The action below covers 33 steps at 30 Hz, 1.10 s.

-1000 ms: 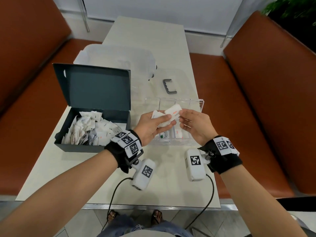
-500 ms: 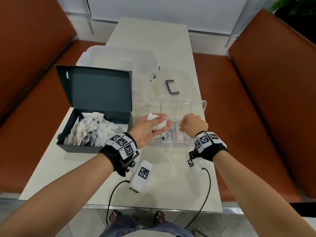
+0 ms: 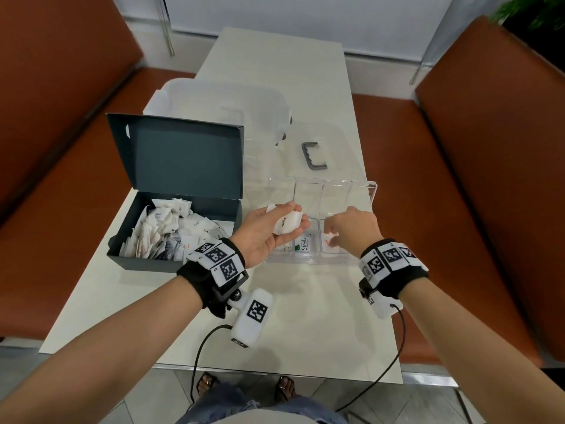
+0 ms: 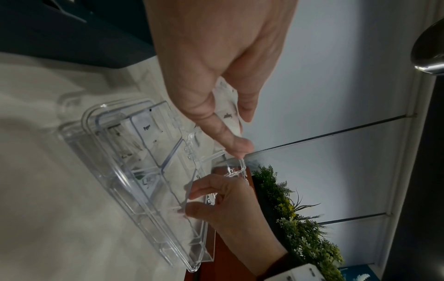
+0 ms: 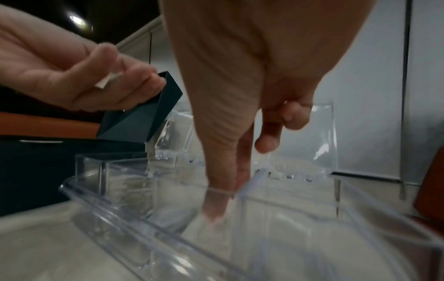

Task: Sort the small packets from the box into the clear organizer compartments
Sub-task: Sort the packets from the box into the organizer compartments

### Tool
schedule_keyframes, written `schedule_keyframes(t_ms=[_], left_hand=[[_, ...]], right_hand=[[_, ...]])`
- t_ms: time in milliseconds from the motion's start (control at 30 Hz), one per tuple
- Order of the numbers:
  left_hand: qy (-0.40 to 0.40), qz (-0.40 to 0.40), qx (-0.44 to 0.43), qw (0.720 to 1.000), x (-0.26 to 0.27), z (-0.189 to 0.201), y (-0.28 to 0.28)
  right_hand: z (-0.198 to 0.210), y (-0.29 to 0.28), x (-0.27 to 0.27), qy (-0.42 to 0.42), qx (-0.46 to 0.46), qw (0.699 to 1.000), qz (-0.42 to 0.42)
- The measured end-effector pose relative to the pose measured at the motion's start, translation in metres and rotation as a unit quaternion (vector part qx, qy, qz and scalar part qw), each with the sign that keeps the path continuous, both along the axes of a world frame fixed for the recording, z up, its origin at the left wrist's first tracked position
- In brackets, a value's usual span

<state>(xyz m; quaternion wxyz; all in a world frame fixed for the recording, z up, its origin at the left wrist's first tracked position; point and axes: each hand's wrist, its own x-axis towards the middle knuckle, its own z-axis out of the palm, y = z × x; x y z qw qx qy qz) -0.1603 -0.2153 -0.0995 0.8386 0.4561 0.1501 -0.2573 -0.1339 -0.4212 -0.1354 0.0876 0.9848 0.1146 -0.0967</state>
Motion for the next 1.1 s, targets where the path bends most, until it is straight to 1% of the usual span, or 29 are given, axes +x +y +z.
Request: schedule_keyframes(t_ms=[100,167,233,400,600,733,800,833,900,967,1033,1100], left_hand=[[0.008,0.000,0.001,1.000,0.001,0.001,0.000],[0.012,-0.001,0.003,1.000,0.001,0.001,0.000],[0.014,-0.001,0.004,1.000,0.002,0.001,0.000],[0.020,0.007,0.001,1.000,0.002,0.000,0.003],[0.026,-0.006,-0.005,1.000,0.002,-0.001,0.002],[0.062,-0.016,-0.042,0.997,0.003,0.002,0.002],[0.078,-0.023,-0.065,0.995,0.004,0.005,0.003],[0.079,-0.027,-0.069,0.994,0.005,0.006,0.003],[0.068,-0.035,-0.064,0.995,0.006,0.008,0.004],[0.049,-0.043,-0.059,0.996,0.007,0.009,0.003],[0.022,-0.066,-0.040,0.997,0.007,0.010,0.002],[-0.016,-0.100,-0.001,0.995,0.006,0.012,0.000]], right_hand=[[0.001,0.000,0.000,0.029,-0.065,0.996,0.059],[-0.003,0.003,0.001,0.017,-0.111,0.989,0.093],[-0.006,0.004,0.001,0.003,-0.127,0.986,0.109],[-0.007,0.002,0.002,-0.013,-0.122,0.985,0.124],[-0.002,0.000,0.000,0.001,-0.076,0.992,0.106],[0.022,-0.008,0.000,0.024,0.010,0.998,0.059],[0.036,-0.011,-0.004,-0.007,0.081,0.996,0.021],[0.043,-0.012,-0.008,-0.028,0.137,0.990,-0.009],[0.053,-0.006,-0.018,-0.066,0.263,0.960,-0.064],[0.057,0.008,-0.027,-0.082,0.373,0.919,-0.098],[0.057,0.023,-0.035,-0.056,0.455,0.881,-0.115],[0.054,0.034,-0.040,-0.015,0.486,0.865,-0.128]])
